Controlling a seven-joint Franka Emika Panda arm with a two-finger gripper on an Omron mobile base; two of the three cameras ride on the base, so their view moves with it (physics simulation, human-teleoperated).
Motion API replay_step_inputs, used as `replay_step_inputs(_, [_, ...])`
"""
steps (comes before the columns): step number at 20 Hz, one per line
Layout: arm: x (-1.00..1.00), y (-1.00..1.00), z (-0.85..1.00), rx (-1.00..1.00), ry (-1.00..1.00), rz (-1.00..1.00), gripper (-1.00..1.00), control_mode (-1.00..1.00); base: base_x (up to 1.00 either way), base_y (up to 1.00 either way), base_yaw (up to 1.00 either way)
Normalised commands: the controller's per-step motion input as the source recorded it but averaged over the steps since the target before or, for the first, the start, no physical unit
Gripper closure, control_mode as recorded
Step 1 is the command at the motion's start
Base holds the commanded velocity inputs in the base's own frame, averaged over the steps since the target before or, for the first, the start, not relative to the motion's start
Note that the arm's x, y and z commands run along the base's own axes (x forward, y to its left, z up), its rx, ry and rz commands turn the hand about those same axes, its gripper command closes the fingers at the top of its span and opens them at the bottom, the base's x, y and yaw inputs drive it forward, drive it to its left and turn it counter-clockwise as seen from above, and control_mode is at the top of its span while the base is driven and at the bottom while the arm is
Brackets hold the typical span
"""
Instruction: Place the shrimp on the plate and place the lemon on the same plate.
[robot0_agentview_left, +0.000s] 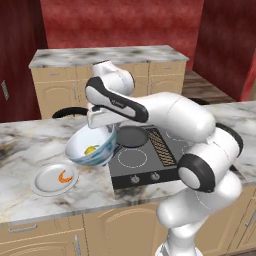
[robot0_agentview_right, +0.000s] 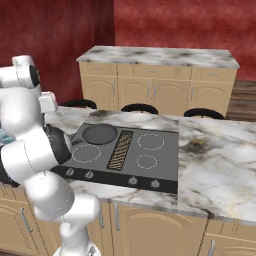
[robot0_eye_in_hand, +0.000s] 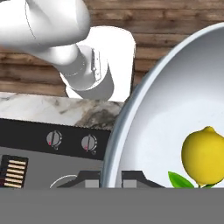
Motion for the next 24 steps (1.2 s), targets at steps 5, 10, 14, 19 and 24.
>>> replay_step_inputs(5, [0.08, 0.21, 0.00, -0.35, -0.05, -0.02, 1.00, -1.00, 0.00, 0.00, 0.00])
replay_step_inputs(10, [0.15, 0.27, 0.00, -0.20, -0.02, -0.01, 1.00, -1.00, 0.00, 0.00, 0.00])
replay_step_inputs(14, [0.20, 0.41, 0.00, -0.12, -0.01, 0.00, 1.00, -1.00, 0.00, 0.00, 0.00])
replay_step_inputs(19, [0.24, 0.49, 0.00, -0.17, -0.07, -0.01, 1.00, -1.00, 0.00, 0.00, 0.00])
replay_step_inputs(24, [0.25, 0.53, -0.01, -0.18, -0.12, 0.00, 1.00, -1.00, 0.00, 0.00, 0.00])
